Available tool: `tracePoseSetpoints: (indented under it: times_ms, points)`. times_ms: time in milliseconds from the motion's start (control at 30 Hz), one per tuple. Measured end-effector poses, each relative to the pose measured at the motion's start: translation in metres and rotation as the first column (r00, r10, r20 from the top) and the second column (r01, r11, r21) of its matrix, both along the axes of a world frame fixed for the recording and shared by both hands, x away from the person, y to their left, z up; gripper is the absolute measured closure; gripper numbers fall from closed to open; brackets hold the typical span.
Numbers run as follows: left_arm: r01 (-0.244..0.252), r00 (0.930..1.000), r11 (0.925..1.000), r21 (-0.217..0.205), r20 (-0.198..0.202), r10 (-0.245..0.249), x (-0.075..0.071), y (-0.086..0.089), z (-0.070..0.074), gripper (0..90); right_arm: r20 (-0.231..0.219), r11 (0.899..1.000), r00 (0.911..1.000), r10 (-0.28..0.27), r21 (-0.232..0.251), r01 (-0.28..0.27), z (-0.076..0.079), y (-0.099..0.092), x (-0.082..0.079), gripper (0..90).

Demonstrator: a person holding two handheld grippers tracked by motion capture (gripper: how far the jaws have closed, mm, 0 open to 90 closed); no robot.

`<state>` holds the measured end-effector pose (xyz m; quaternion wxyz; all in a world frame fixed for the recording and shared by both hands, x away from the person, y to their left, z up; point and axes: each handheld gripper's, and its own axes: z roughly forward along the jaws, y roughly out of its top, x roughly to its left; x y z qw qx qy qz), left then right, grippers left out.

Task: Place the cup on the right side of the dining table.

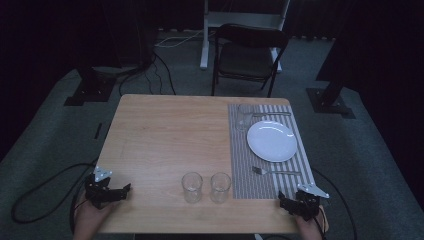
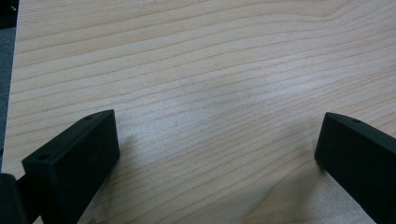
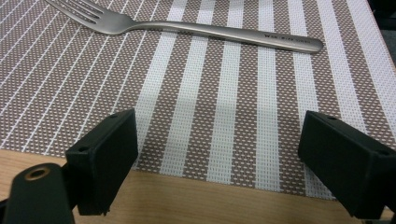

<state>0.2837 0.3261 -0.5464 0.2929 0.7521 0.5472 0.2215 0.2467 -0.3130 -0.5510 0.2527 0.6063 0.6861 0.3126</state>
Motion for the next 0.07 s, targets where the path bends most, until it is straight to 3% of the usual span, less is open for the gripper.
tracePoseSetpoints:
  times_ms: [67]
  points:
    - [0.000,1.0000,1.0000,0.000,0.000,0.000,0.0000,0.0000,0.0000,0.2,-0.001,1.000,1.0000,0.003,-0.002,-0.003,0.0002,0.0003,-0.0001,11.7]
